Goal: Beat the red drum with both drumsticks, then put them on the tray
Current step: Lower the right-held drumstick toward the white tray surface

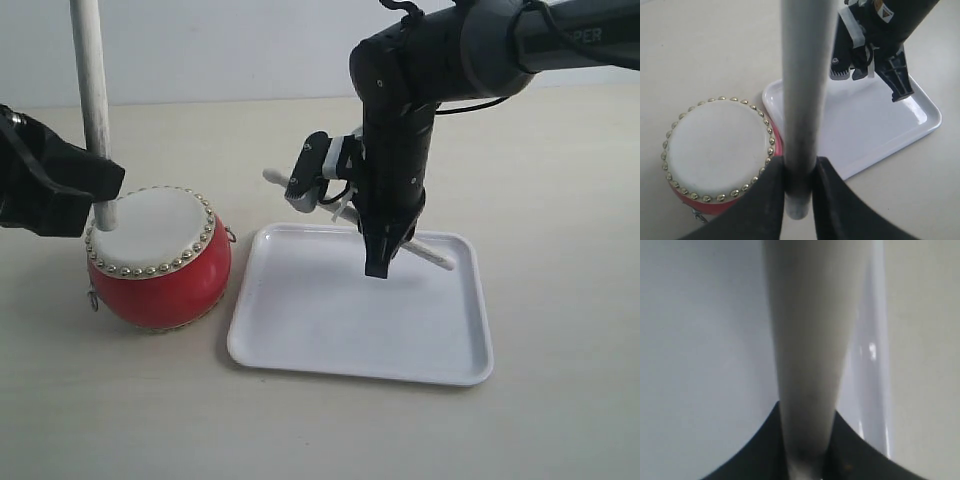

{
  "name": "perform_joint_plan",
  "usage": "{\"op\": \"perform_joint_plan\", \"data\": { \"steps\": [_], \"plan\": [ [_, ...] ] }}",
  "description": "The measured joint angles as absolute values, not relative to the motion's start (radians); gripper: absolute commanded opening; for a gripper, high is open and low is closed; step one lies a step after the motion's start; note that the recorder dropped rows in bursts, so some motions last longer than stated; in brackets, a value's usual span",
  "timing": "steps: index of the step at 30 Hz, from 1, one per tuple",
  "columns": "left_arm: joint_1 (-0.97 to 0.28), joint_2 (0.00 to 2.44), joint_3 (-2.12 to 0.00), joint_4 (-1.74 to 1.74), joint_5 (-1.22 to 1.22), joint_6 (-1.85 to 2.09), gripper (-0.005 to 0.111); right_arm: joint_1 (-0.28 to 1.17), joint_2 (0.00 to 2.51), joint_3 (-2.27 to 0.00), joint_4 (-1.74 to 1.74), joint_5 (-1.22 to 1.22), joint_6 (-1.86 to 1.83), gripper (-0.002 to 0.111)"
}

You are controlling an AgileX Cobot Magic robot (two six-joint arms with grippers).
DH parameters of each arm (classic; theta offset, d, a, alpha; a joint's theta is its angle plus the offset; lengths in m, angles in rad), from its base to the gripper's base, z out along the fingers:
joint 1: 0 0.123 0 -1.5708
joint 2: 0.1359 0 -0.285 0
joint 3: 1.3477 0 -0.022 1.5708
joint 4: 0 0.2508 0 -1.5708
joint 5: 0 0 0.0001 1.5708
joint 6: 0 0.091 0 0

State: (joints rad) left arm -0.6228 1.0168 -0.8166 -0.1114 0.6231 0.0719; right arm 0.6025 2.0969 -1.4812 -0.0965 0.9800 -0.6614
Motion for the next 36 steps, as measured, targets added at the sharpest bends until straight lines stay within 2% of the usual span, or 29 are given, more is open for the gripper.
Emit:
{"op": "perform_joint_plan", "data": {
  "steps": [36],
  "plan": [
    [-0.623,1.017,-0.815,-0.114,0.625,0.078,0.0,0.55,2.111,-1.481,0.091,0.893,-0.792,0.0]
  ]
}}
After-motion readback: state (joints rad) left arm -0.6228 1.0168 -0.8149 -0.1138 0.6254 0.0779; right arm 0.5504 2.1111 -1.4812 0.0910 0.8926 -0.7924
